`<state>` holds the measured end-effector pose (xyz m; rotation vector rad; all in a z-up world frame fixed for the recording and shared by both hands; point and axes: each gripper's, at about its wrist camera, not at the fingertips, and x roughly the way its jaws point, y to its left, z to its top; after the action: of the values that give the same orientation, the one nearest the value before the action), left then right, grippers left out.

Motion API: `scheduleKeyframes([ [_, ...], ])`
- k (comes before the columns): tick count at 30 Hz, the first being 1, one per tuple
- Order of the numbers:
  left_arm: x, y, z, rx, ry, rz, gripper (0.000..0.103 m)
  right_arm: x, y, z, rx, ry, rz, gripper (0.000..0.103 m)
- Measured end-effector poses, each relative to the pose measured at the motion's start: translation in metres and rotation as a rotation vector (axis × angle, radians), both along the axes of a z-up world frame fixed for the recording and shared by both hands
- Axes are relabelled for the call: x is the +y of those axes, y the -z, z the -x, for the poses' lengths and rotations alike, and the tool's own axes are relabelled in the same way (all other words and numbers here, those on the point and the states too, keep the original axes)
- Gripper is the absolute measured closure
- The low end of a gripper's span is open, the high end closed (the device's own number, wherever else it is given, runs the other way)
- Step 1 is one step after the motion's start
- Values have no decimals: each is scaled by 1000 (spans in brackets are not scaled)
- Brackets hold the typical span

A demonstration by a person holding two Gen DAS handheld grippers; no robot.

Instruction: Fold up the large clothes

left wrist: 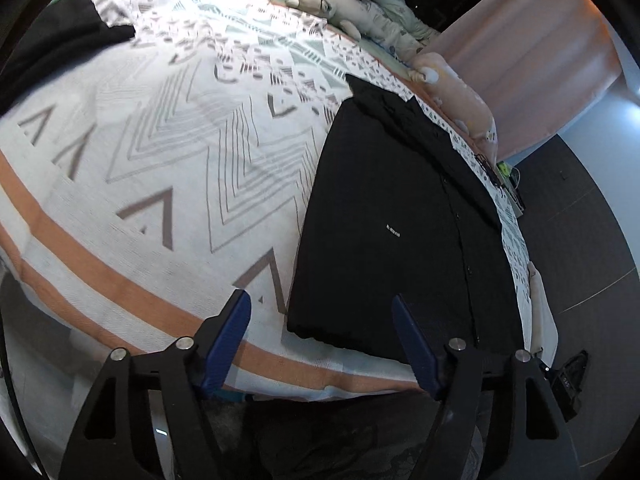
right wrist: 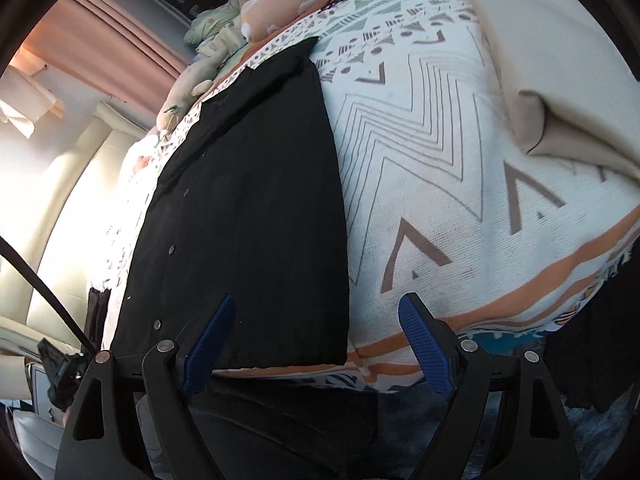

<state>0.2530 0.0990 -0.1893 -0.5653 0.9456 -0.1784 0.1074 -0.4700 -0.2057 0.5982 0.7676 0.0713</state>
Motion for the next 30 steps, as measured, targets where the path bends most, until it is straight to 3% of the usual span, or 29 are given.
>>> scheduleKeyframes([
  [2, -2, 8, -5, 19, 13, 26, 31, -6, 5, -7, 9, 0, -30, 30],
  [6, -1, 22, -13, 70, 7, 70, 38, -15, 11, -11, 6, -9, -76, 31],
  [10, -1, 26, -16, 77, 25, 144, 38, -25, 17, -8, 9, -34, -139, 33],
  [12, -1, 29, -16, 85, 46, 218, 38, -26, 22, -6, 2, -78, -209, 44],
  [17, 0, 36, -16, 91, 53, 300, 38, -22, 31, -7, -10, -134, -263, 44],
  [22, -1, 37, -22, 86, 55, 298, 38, -25, 30, -21, -35, -118, -274, 45],
  [29, -10, 37, -31, 75, 38, 267, 39, -7, 43, -26, -39, -58, -272, 64],
  [30, -12, 36, -32, 82, 28, 225, 51, -4, 44, -26, -36, -50, -266, 71],
])
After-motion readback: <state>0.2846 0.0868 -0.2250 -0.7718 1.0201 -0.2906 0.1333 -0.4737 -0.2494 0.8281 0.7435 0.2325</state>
